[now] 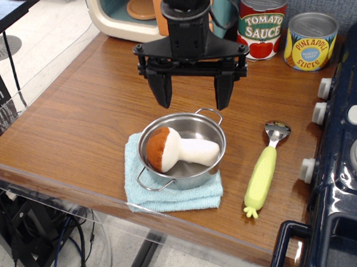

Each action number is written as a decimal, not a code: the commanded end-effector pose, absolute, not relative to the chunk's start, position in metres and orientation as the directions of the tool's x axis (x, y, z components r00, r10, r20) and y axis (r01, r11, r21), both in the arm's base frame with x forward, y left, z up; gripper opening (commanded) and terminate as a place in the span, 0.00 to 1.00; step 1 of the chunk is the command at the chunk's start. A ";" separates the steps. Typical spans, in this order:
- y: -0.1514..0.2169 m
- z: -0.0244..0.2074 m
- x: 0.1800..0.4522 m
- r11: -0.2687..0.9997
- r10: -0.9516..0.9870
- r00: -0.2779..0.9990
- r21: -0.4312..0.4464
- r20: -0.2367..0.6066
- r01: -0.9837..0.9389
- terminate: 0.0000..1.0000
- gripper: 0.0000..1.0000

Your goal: Place the mushroom in the pot

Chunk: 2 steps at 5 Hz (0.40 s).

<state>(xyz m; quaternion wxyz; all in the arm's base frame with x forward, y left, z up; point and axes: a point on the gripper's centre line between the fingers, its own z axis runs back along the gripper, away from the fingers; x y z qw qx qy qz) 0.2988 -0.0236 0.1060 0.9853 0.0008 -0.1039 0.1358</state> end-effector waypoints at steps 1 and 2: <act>-0.020 0.123 0.303 0.965 0.261 0.932 -0.041 0.252 -0.259 0.00 1.00; -0.020 0.123 0.303 0.965 0.261 0.932 -0.041 0.252 -0.259 1.00 1.00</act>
